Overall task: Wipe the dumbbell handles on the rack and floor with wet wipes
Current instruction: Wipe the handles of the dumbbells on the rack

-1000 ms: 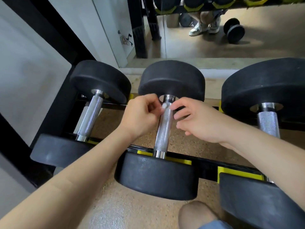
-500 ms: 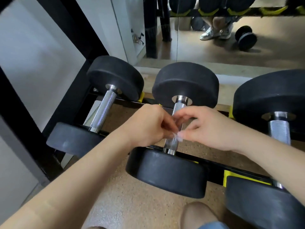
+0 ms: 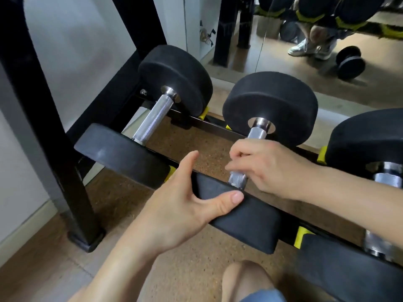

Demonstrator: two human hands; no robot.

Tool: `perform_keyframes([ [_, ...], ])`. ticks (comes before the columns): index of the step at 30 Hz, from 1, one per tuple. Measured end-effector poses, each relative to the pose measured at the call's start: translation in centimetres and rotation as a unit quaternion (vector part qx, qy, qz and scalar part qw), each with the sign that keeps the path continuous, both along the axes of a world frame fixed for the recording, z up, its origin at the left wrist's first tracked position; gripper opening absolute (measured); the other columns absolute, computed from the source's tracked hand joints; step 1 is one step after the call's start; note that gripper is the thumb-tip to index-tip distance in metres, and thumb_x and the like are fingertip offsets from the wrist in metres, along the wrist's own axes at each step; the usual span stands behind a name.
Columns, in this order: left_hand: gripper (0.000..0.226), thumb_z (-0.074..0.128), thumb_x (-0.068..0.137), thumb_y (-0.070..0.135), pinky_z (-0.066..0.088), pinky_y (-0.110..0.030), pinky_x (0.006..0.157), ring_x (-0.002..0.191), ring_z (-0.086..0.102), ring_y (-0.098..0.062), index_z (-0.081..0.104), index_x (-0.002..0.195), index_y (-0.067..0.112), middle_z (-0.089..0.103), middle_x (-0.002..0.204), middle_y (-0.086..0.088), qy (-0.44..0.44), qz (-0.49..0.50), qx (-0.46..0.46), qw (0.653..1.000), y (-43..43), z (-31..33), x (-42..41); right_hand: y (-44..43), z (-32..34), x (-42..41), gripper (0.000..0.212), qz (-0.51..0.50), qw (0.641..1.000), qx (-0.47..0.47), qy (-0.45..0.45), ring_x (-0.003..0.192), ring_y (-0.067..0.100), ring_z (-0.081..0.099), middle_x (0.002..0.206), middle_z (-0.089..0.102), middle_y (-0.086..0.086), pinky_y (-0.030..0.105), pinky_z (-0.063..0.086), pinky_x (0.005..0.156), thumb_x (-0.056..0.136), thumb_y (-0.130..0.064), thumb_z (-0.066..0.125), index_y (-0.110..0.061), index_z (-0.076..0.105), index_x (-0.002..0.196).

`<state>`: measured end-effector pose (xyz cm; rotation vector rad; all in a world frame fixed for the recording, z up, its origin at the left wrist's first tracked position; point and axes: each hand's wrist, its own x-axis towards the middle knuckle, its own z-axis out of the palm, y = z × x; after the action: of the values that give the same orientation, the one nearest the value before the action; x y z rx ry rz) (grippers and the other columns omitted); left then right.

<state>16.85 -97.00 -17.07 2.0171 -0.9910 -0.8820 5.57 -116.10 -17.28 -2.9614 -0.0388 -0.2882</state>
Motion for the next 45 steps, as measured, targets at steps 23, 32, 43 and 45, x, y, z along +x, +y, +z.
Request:
perform_keyframes([
  [23, 0.118, 0.044, 0.043, 0.097, 0.035, -0.020, 0.088, 0.124, 0.046, -0.007, 0.016, 0.145, 0.045, 0.045, 0.130, 0.021, -0.072, 0.027, 0.000, 0.997, 0.2, 0.2, -0.5, 0.6, -0.6, 0.2, 0.024, 0.024, 0.999, -0.018, -0.035, 0.073, 0.024, 0.060, 0.078, 0.063, 0.001, 0.033, 0.051, 0.063, 0.066, 0.005, 0.057, -0.012, 0.071, 0.075],
  [32, 0.061, 0.042, 0.076, 0.070, 0.023, 0.000, 0.097, 0.126, 0.036, 0.008, 0.051, 0.128, 0.041, 0.044, 0.131, 0.027, -0.219, -0.080, -0.120, 0.965, -1.0, 0.6, -0.8, -0.5, -1.4, -0.3, 0.021, 0.013, 0.992, -0.081, -0.093, 0.069, 0.031, 0.058, 0.079, 0.062, 0.010, 0.038, 0.051, 0.060, 0.073, 0.008, 0.051, -0.004, 0.068, 0.075],
  [43, 0.043, 0.058, 0.091, 0.031, 0.045, -0.034, 0.096, 0.114, 0.058, -0.016, 0.052, 0.133, 0.026, 0.064, 0.124, 0.004, -0.231, -0.157, -0.070, 0.958, -8.1, 2.5, 0.8, -2.8, -0.4, -0.5, 0.022, -0.135, 0.972, -0.105, -0.159, 0.073, 0.033, 0.061, 0.083, 0.062, 0.013, 0.041, 0.055, 0.062, 0.082, 0.004, 0.050, 0.000, 0.071, 0.087],
  [45, 0.031, 0.062, 0.089, 0.028, 0.050, -0.035, 0.089, 0.100, 0.062, -0.012, 0.062, 0.120, 0.026, 0.068, 0.109, 0.007, -0.245, -0.151, -0.090, 0.953, -10.1, 2.3, 1.2, -2.6, -0.7, -0.8, 0.018, -0.192, 0.966, -0.032, -0.171, 0.076, 0.028, 0.061, 0.089, 0.061, 0.010, 0.041, 0.055, 0.065, 0.084, 0.005, 0.057, 0.000, 0.072, 0.093],
])
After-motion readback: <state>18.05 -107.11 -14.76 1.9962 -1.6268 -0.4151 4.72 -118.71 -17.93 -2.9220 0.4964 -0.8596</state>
